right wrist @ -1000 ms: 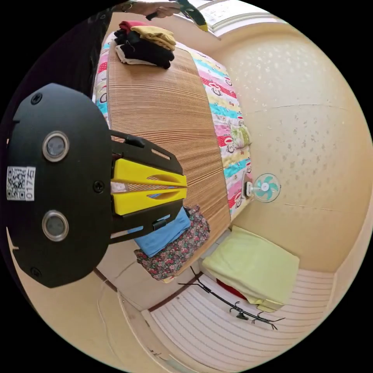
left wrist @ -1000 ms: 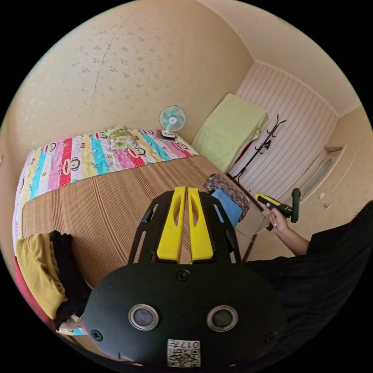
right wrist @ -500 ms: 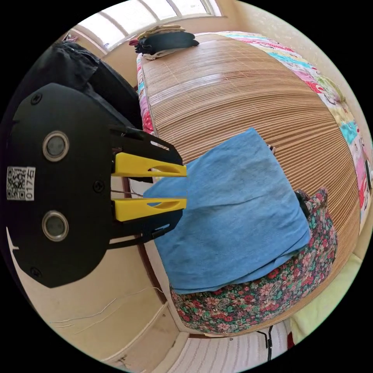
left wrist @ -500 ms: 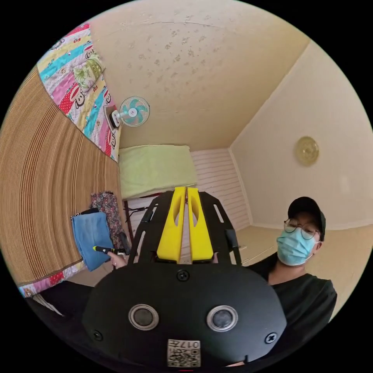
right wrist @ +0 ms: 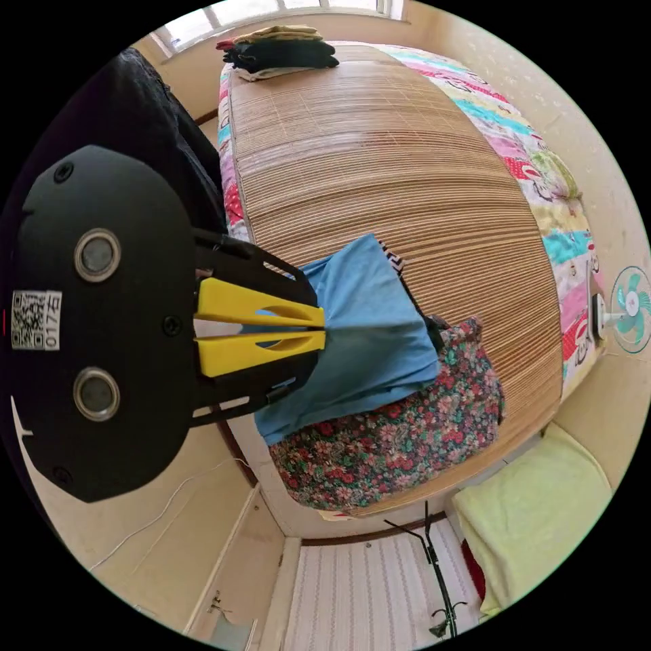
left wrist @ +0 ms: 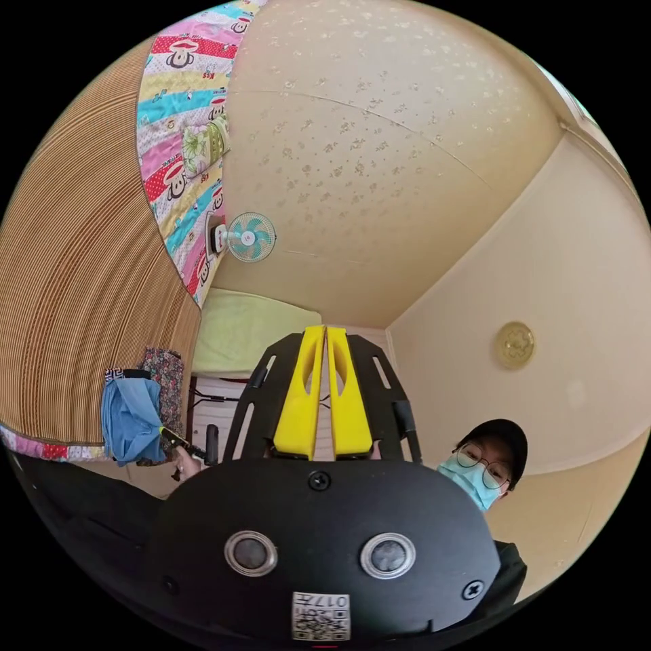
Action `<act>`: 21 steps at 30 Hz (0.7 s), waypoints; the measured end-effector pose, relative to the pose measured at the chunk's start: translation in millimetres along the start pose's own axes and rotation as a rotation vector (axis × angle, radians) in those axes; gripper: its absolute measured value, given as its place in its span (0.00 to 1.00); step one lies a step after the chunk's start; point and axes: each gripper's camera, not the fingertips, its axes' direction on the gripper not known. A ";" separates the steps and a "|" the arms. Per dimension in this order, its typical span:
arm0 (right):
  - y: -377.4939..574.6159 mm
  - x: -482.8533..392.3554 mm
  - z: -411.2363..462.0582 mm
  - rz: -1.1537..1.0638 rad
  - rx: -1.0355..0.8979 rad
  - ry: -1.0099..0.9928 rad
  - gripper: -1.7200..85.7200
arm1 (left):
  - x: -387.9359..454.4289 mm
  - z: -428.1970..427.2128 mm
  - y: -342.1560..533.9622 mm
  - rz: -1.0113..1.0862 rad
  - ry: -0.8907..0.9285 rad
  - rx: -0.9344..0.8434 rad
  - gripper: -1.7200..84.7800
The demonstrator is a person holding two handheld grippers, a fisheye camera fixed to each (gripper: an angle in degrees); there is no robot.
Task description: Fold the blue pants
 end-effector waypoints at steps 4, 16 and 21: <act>20.0 -29.9 -127.4 -0.062 0.347 -0.119 0.03 | 13.3 -22.4 -19.5 0.018 0.010 0.009 0.01; 82.2 -118.1 -372.7 -0.445 0.982 -0.649 0.02 | 5.9 -57.3 -31.2 0.029 0.002 -0.113 0.16; 115.4 -153.7 -428.3 -0.574 1.101 -0.791 0.02 | -33.6 -61.5 -11.7 -0.083 -0.012 -0.132 0.19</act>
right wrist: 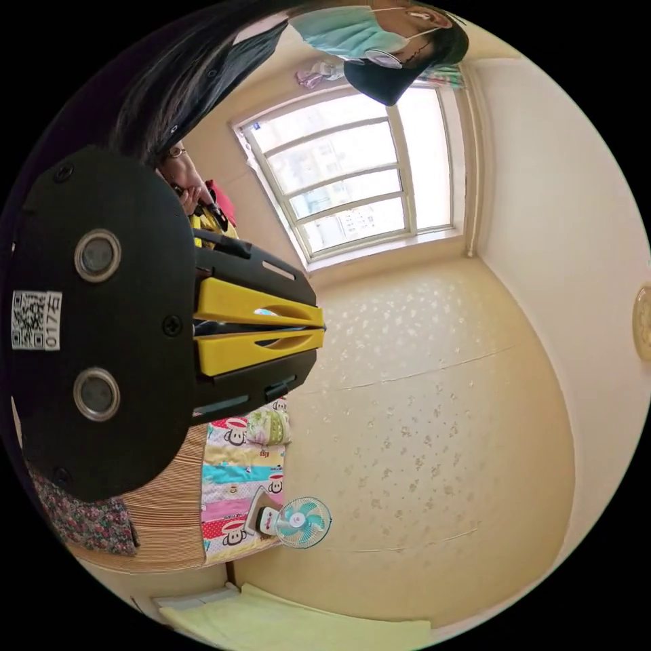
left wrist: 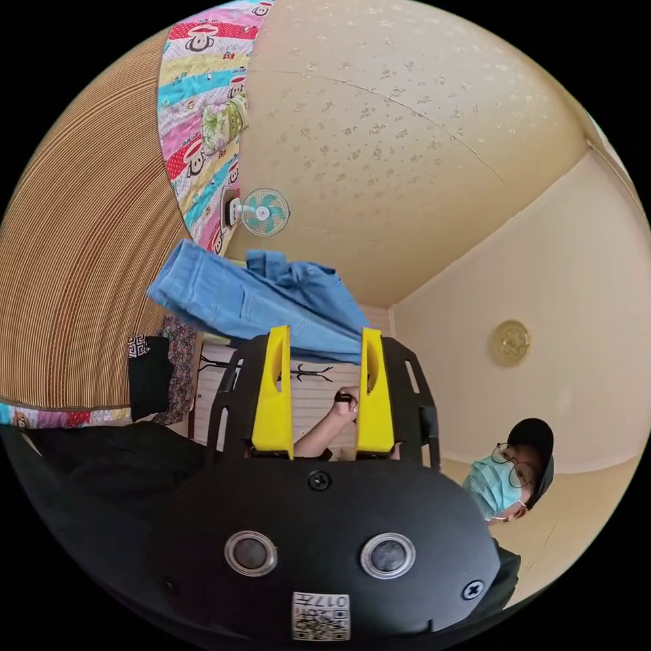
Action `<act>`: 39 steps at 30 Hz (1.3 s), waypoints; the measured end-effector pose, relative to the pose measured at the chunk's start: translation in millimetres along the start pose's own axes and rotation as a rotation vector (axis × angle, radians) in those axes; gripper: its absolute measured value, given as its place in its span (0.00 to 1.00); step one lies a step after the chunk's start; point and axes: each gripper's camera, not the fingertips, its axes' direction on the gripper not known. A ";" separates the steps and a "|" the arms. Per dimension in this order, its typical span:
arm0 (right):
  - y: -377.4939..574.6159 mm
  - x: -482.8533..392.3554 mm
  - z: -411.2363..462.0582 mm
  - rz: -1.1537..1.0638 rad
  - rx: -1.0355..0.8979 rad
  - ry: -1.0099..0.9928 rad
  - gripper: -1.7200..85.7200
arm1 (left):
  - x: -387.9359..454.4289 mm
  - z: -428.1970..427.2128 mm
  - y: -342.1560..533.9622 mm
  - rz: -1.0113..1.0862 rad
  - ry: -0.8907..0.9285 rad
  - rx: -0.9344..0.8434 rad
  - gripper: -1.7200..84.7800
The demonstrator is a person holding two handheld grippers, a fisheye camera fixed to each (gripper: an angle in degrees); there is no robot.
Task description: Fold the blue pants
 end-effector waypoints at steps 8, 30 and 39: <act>-7.3 -96.2 -10.8 -0.099 0.102 -0.090 0.02 | -63.0 33.8 6.9 -0.081 0.119 0.020 0.23; 152.8 -218.3 136.1 -0.422 -0.514 0.096 0.20 | 26.4 153.6 185.8 0.814 -0.531 -0.101 0.04; 93.9 -218.7 112.2 -0.351 -0.267 0.082 0.06 | 59.3 101.1 248.4 0.983 -0.369 -0.168 0.13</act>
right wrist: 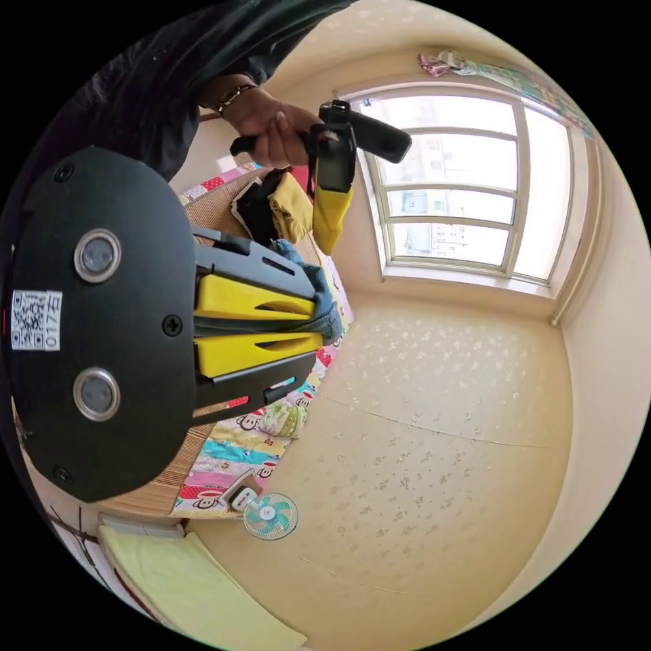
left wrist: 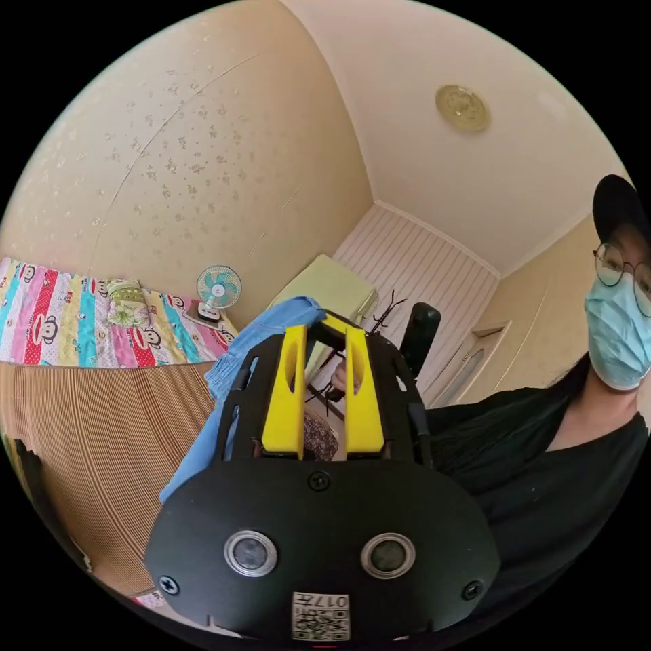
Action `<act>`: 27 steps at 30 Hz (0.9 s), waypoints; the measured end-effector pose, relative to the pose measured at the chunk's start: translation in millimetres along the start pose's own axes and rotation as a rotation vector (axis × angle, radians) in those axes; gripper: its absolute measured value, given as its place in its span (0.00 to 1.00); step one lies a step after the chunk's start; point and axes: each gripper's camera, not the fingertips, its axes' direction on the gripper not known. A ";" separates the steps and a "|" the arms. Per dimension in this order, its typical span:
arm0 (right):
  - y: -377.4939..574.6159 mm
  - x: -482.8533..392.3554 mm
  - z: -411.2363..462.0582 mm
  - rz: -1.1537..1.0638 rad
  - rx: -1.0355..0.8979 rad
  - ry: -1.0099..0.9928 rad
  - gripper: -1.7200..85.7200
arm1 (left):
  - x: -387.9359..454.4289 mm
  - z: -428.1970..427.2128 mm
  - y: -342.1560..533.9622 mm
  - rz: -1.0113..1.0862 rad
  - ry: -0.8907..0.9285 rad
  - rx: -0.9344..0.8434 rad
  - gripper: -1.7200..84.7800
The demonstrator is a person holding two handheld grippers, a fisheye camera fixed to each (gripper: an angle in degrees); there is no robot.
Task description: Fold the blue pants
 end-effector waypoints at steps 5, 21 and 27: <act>-45.5 41.2 -97.2 -0.123 0.234 -0.276 0.05 | -38.4 -79.2 43.0 -0.235 -0.168 0.124 0.16; -106.0 163.0 -217.1 -0.063 0.481 -0.853 0.06 | -104.1 8.1 26.1 -0.464 0.853 -0.119 0.20; -42.7 202.2 -245.3 0.114 0.534 -0.767 0.06 | -58.7 -104.7 -9.9 -0.139 0.606 0.301 0.06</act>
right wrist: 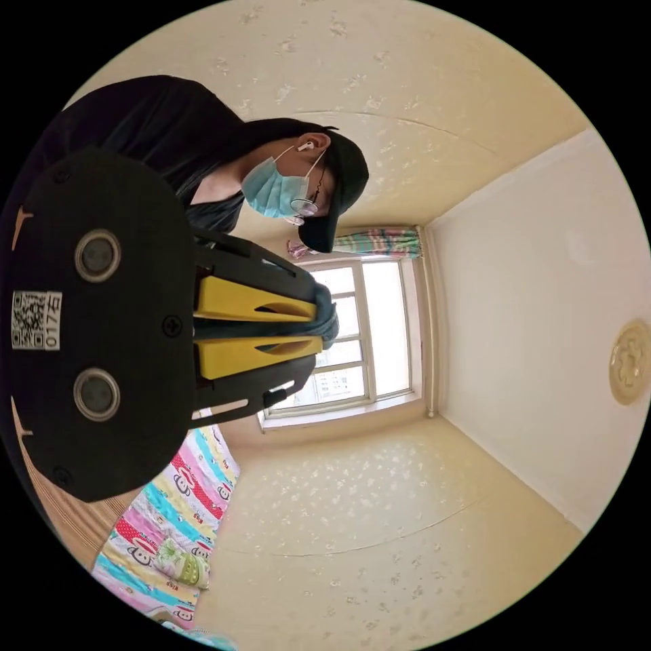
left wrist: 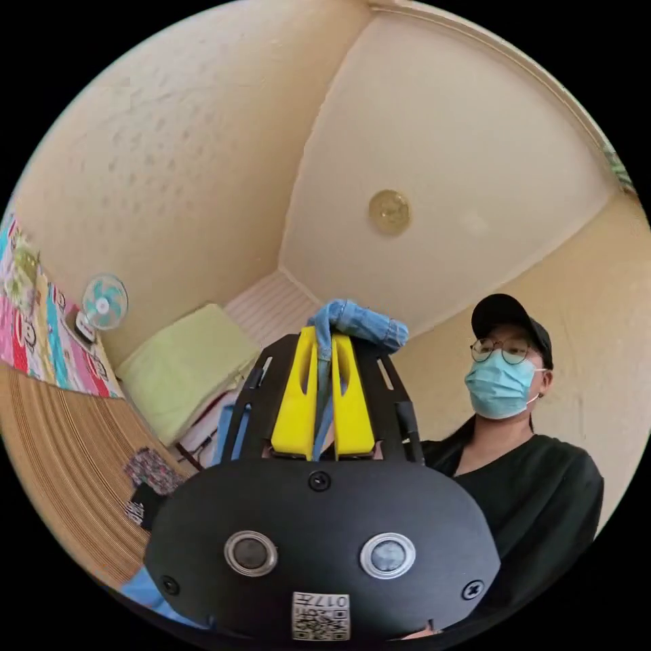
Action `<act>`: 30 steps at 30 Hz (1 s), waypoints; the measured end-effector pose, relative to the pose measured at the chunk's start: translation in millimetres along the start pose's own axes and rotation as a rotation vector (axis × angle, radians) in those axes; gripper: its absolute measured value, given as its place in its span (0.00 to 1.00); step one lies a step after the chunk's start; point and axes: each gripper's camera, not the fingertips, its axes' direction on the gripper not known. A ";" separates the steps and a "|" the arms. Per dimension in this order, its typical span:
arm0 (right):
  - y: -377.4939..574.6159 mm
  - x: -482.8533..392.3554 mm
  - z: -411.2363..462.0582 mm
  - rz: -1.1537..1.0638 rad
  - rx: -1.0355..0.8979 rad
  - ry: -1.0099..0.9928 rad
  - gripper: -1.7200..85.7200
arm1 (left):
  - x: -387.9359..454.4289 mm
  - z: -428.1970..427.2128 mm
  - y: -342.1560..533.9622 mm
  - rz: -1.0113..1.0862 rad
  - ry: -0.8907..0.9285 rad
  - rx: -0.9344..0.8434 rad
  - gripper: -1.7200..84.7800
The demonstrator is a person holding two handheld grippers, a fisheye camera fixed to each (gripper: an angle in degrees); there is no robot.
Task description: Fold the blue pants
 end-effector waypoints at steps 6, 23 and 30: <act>13.3 -64.8 -33.2 -0.062 0.067 0.339 0.06 | 178.0 -11.5 -52.4 0.548 -0.276 0.072 0.05; -55.4 333.5 69.9 0.228 -0.405 1.133 0.11 | -48.1 51.2 -366.0 0.365 -0.998 -0.012 0.10; 115.1 525.8 96.7 0.512 -0.702 1.144 0.13 | -310.4 -73.4 -385.2 -0.118 -1.379 -0.270 0.11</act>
